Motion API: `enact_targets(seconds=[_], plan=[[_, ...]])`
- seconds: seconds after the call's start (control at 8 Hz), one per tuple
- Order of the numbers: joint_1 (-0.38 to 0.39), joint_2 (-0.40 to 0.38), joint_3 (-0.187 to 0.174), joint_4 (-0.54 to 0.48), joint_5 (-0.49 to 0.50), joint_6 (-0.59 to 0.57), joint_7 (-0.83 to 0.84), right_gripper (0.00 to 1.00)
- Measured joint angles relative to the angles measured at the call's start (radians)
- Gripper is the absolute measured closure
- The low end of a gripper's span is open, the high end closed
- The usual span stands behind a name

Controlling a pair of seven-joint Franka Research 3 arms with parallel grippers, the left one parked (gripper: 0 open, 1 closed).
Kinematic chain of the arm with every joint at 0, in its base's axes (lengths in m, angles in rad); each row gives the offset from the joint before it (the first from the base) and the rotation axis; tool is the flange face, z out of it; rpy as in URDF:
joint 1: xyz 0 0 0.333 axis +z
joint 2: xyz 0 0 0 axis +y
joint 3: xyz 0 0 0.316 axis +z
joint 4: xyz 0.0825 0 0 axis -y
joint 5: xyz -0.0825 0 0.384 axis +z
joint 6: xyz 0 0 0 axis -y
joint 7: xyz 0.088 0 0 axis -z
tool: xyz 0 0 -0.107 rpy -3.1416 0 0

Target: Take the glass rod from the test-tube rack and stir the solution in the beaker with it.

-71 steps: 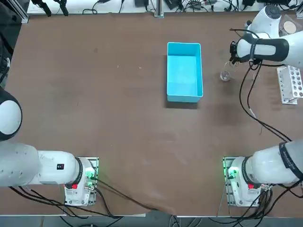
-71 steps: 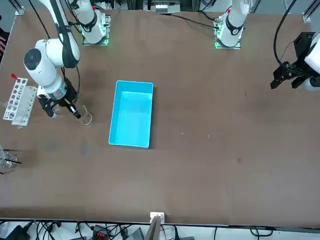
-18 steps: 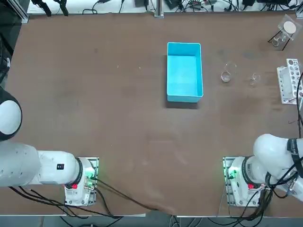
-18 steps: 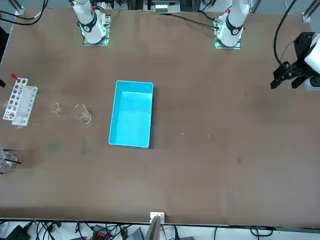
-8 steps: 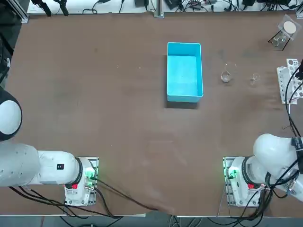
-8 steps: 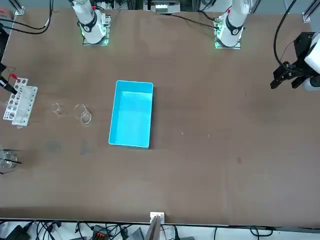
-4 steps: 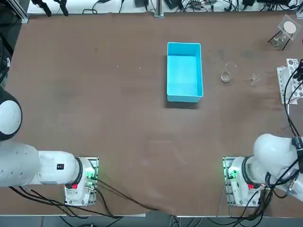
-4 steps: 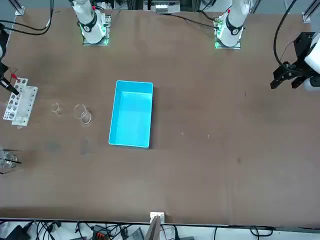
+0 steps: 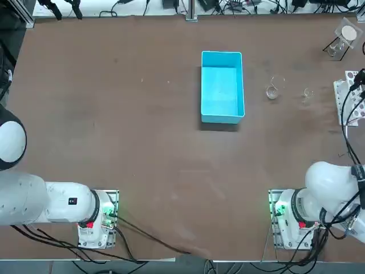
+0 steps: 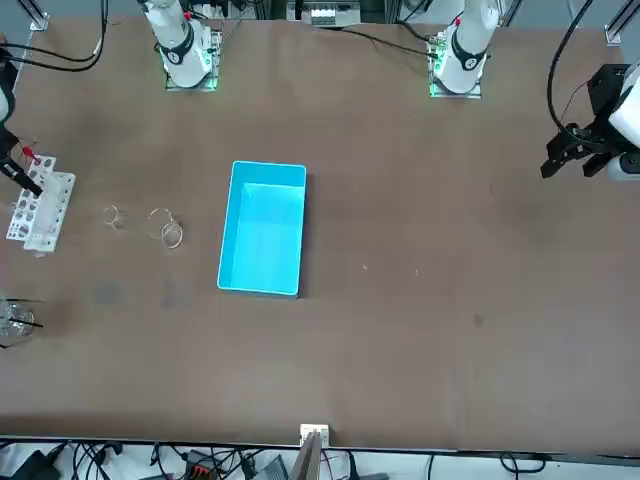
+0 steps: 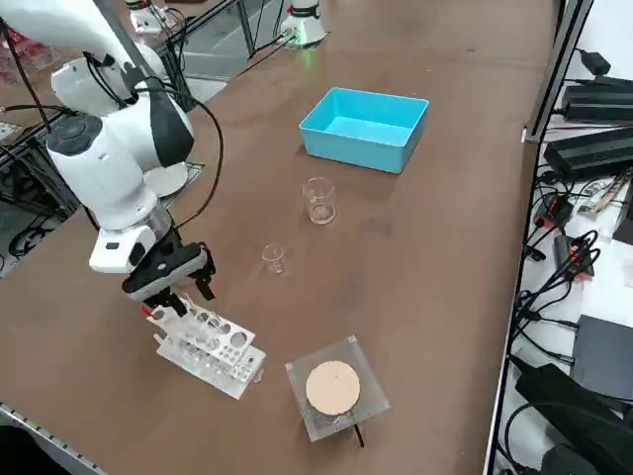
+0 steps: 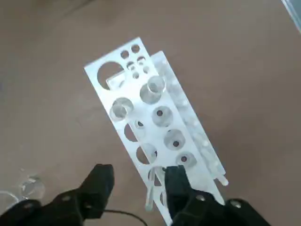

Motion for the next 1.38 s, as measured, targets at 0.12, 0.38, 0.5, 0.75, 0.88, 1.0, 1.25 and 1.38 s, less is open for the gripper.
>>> enact_targets(seconds=[0.12,0.38,0.5,0.75,0.88,1.0,1.25,1.38], plan=[[0.004,-0.027,0.003,0.017,0.000,-0.039,-0.006,0.10],[0.051,-0.114,0.008,0.134,0.000,-0.318,-0.013,0.00],[0.096,-0.144,0.011,0.237,0.000,-0.508,-0.014,0.00],[0.229,-0.155,0.016,0.436,0.005,-0.777,-0.018,0.00],[0.325,-0.151,0.018,0.496,0.007,-0.813,-0.018,0.00],[0.433,-0.146,0.021,0.536,0.008,-0.820,-0.016,0.00],[0.674,-0.127,-0.013,0.584,-0.007,-0.830,0.101,0.00],[0.793,-0.122,-0.069,0.589,-0.018,-0.841,0.176,0.00]])
